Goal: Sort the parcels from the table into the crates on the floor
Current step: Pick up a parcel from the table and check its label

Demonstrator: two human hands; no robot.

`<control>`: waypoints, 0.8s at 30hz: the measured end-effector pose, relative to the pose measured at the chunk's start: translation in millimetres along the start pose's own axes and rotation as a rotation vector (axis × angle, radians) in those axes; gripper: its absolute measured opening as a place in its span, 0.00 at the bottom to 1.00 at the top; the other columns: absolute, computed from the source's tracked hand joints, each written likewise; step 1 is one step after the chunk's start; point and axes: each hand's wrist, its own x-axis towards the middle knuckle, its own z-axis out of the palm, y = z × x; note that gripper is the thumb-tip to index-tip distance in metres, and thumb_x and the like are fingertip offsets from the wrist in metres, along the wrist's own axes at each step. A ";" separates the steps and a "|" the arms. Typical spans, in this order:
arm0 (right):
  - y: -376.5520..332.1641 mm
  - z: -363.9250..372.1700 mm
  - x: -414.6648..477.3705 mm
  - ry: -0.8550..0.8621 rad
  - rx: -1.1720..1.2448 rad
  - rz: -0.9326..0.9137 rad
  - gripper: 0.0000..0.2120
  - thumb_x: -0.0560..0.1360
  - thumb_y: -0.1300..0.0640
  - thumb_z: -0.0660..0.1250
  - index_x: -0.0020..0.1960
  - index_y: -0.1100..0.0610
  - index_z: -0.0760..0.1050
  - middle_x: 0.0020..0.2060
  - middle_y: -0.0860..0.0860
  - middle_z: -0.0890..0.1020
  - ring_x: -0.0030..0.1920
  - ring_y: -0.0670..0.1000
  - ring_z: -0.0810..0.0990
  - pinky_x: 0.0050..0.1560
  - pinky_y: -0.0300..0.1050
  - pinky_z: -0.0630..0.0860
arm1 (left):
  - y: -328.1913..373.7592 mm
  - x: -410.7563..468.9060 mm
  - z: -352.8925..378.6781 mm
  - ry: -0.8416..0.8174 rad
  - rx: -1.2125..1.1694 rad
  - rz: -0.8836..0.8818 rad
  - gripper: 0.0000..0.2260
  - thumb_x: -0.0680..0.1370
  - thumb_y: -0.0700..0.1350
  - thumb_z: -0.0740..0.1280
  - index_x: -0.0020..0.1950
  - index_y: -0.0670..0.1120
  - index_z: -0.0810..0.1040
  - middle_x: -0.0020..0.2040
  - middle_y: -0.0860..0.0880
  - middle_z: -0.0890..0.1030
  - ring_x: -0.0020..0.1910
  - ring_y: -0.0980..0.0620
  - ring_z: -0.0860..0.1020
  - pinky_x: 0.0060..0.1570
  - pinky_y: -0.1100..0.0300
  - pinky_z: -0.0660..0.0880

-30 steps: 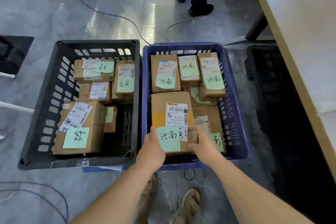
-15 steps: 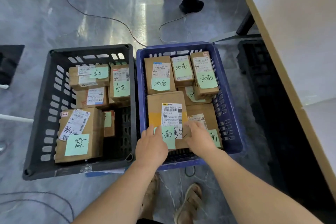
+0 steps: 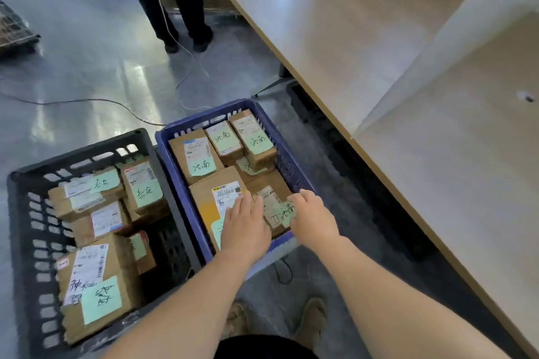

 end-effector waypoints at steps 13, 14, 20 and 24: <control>85.8 -45.6 -122.0 0.254 -0.052 0.210 0.31 0.77 0.42 0.61 0.77 0.45 0.54 0.77 0.53 0.53 0.76 0.56 0.53 0.73 0.53 0.56 | 109.2 -42.8 -4.1 0.096 0.215 0.357 0.30 0.82 0.60 0.47 0.79 0.50 0.39 0.79 0.45 0.39 0.77 0.45 0.39 0.73 0.43 0.39; 95.5 -48.7 -133.1 0.276 -0.046 0.224 0.31 0.77 0.43 0.61 0.76 0.45 0.55 0.77 0.53 0.53 0.76 0.56 0.53 0.73 0.53 0.56 | 121.2 -48.7 -2.9 0.096 0.232 0.375 0.30 0.82 0.60 0.46 0.78 0.50 0.38 0.79 0.45 0.38 0.77 0.45 0.38 0.73 0.43 0.38; 160.8 -59.3 -212.3 0.393 -0.049 0.297 0.29 0.77 0.45 0.61 0.75 0.47 0.58 0.76 0.55 0.56 0.75 0.57 0.55 0.73 0.53 0.56 | 198.8 -98.5 18.5 0.095 0.332 0.477 0.30 0.82 0.60 0.45 0.78 0.49 0.37 0.78 0.45 0.36 0.77 0.45 0.36 0.72 0.42 0.36; 207.0 -56.3 -268.0 0.445 -0.043 0.335 0.28 0.78 0.42 0.59 0.75 0.46 0.57 0.77 0.54 0.55 0.76 0.57 0.53 0.74 0.54 0.51 | 249.4 -136.7 44.6 0.095 0.391 0.535 0.31 0.82 0.61 0.44 0.78 0.49 0.37 0.78 0.44 0.36 0.77 0.43 0.36 0.72 0.41 0.37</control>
